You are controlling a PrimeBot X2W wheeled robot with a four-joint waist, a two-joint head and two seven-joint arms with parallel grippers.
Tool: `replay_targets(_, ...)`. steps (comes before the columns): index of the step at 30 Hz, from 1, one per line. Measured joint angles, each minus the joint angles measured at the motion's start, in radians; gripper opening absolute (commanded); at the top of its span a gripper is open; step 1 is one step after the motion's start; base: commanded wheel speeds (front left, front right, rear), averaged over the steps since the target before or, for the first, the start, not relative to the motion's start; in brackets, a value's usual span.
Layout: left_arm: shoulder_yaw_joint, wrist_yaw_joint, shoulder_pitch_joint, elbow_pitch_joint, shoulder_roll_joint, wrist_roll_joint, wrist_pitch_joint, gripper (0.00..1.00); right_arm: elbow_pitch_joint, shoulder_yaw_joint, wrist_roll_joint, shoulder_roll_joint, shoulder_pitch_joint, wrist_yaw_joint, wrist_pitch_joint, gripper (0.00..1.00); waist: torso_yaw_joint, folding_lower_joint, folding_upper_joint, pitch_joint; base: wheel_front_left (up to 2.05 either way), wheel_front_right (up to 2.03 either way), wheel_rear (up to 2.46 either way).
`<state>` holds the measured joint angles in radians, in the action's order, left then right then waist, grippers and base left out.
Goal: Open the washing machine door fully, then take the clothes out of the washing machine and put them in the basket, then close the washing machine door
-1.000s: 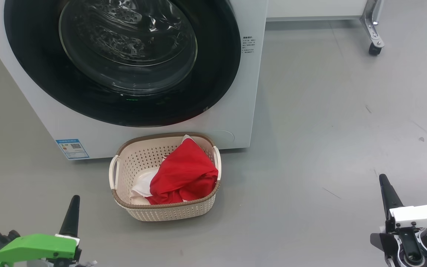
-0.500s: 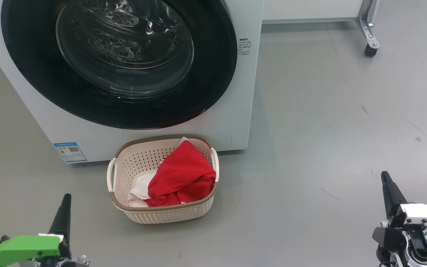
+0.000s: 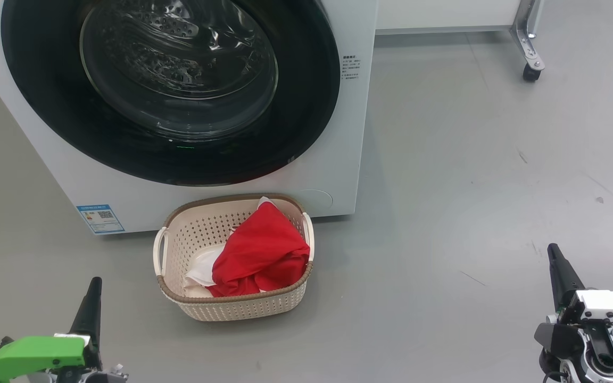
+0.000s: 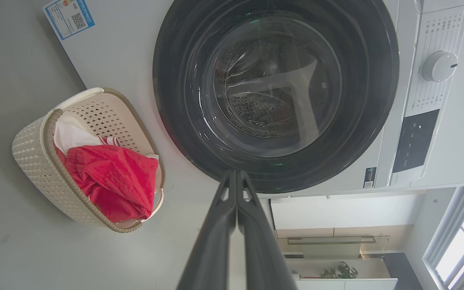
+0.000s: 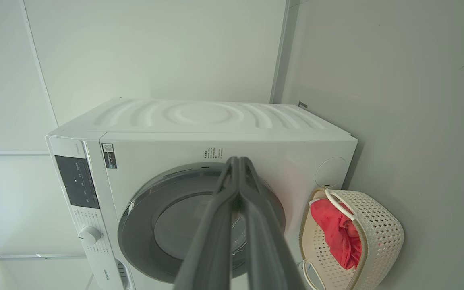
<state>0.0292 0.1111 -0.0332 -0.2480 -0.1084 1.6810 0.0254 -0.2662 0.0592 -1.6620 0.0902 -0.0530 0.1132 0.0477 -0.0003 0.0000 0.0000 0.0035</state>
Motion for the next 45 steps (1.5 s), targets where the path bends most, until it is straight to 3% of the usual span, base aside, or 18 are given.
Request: replay_targets(45, -0.006, 0.008, -0.009, -0.019, 0.002, 0.0, 0.001, 0.0, -0.01, 0.004, 0.0, -0.003, -0.001, 0.003, 0.002, 0.0, 0.0, 0.0, 0.0, -0.001, 0.0, 0.0, 0.0)
